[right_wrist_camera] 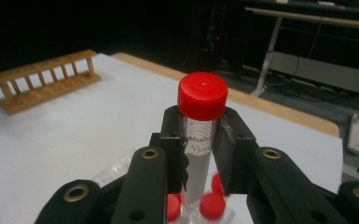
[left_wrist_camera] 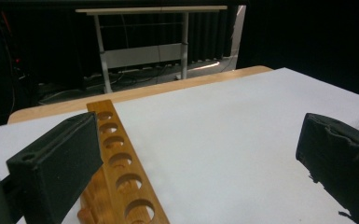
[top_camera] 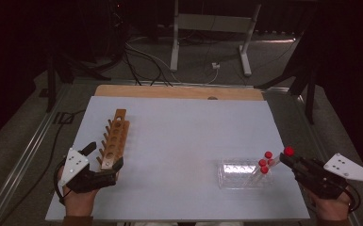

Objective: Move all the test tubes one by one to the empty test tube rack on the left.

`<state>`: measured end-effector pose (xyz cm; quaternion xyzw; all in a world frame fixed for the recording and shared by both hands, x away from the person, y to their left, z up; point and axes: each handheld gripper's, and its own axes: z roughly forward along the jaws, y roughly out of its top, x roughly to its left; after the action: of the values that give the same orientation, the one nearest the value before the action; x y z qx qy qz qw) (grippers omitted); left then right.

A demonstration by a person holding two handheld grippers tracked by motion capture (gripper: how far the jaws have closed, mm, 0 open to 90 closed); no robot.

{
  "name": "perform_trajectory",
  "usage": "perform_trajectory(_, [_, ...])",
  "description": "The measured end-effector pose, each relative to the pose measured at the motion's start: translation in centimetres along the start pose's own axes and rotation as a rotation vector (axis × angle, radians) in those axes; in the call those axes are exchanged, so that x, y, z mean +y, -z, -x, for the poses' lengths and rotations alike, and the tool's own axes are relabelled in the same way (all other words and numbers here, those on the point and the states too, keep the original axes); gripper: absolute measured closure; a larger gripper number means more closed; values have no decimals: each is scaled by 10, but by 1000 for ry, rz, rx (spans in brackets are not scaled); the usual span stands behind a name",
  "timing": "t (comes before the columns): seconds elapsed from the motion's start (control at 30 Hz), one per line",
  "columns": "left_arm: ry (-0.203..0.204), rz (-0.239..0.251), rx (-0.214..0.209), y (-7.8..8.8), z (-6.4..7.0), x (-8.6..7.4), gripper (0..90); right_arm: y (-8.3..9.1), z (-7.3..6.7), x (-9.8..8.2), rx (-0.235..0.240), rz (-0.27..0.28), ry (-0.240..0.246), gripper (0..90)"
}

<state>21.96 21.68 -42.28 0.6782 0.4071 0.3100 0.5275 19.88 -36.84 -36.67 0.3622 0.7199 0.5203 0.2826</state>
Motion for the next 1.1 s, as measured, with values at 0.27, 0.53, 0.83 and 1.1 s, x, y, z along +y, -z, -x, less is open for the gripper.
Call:
perform_trajectory(0.27, [-10,-3,-35,-11,9,20,9,-21,-16,28,61,29,52,744])
perform_trajectory(0.53, [-49,9,-105,-36,27,35,13,-64,-45,44,157,30,85,744])
perform_trajectory(0.83, [-61,-16,-196,-68,57,39,72,-111,-69,52,232,-10,81,744])
perform_trajectory(1.1, [-107,-33,-306,-91,95,43,122,-139,-88,56,284,-43,65,744])
